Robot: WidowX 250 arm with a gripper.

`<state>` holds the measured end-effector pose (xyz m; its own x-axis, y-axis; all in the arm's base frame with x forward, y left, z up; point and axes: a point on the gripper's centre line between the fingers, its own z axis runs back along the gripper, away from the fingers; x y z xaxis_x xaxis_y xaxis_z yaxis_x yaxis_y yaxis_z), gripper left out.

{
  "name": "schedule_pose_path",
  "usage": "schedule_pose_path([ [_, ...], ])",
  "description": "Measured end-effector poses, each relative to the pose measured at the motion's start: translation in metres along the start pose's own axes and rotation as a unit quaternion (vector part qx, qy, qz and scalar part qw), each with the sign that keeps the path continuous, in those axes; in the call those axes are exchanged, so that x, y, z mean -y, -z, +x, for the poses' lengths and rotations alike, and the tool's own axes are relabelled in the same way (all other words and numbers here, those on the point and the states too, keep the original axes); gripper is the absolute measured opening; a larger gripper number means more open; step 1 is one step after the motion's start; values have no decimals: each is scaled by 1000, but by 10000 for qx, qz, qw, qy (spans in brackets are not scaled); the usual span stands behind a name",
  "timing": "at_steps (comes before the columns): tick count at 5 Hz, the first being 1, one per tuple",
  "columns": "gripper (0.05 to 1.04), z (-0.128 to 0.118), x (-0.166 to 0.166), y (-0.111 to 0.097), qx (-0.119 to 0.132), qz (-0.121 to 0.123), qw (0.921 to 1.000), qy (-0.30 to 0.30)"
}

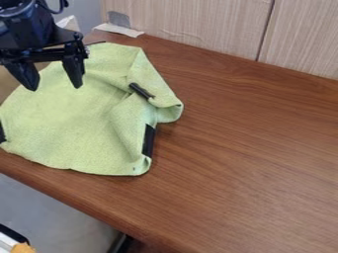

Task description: Unfold the cloth to the top right

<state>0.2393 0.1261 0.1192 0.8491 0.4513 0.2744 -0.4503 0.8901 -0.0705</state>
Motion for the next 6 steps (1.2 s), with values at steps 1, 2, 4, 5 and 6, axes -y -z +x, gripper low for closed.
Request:
schedule_pose_path([
  [1, 999, -3, 0, 6, -123, -1, 9999, -52],
  [2, 999, -1, 21, 8, -170, -19, 9996, -242],
  [4, 999, 1, 65, 25, -287, -227, 9962, -793],
  [5, 1000, 6, 84, 40, -317, -244, 9961, -782],
  [6, 999, 13, 102, 49, -376, -322, 9959, -761],
])
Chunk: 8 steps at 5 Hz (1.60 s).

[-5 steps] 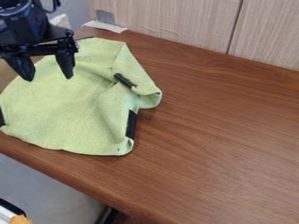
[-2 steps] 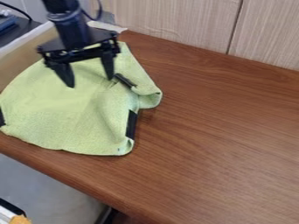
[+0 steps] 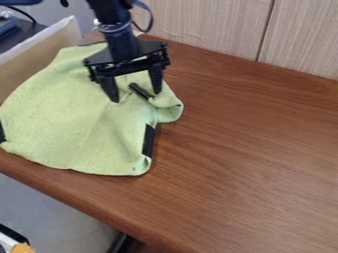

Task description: Unfold the cloth to the top right

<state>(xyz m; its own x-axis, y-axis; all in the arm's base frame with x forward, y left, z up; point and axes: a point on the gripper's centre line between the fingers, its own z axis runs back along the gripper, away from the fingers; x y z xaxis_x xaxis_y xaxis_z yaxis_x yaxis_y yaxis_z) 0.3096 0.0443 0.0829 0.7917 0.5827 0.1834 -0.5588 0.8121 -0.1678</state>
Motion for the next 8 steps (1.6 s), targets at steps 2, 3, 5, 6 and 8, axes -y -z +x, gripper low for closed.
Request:
schedule_pose_path([
  [2, 999, 4, 19, 7, -50, -67, 10000, 29],
  [3, 1000, 7, 23, 15, -131, -15, 9997, 191],
  [5, 999, 16, 25, 14, -68, -31, 9993, 354],
  [6, 988, 21, 18, 13, 1, 34, 9996, 285],
  [8, 583, 24, 12, 19, 49, 163, 9995, 278],
])
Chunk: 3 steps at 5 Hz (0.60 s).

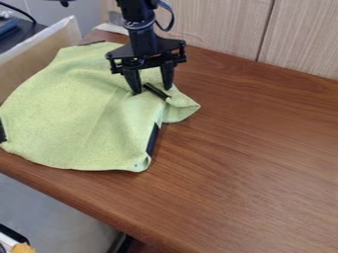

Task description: Unfold the cloth to the top right

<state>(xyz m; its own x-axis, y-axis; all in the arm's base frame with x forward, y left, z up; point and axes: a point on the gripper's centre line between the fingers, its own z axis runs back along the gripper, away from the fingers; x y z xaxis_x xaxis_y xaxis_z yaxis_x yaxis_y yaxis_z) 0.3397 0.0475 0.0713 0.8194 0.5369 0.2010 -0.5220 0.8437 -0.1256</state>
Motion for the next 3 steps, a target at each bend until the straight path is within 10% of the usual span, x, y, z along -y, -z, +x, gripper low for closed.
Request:
schedule_pose_path([
  [2, 119, 0, 2, 0, 10, -36, 10000, -19],
  [3, 58, 0, 2, 0, 10, -36, 10000, -4],
])
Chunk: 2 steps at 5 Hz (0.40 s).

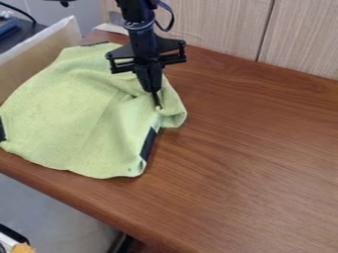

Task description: Unfold the cloth to the top right

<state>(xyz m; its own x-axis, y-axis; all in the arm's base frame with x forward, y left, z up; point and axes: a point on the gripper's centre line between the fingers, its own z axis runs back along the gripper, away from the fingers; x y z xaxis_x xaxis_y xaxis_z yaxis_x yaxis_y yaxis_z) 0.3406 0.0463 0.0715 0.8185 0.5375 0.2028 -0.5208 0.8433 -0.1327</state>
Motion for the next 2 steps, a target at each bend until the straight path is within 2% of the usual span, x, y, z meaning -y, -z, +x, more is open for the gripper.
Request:
schedule_pose_path([
  [1, 55, 5, 7, -5, 47, -130, 9999, 69],
  [2, 55, 17, 36, -10, 91, -526, 9981, 312],
])
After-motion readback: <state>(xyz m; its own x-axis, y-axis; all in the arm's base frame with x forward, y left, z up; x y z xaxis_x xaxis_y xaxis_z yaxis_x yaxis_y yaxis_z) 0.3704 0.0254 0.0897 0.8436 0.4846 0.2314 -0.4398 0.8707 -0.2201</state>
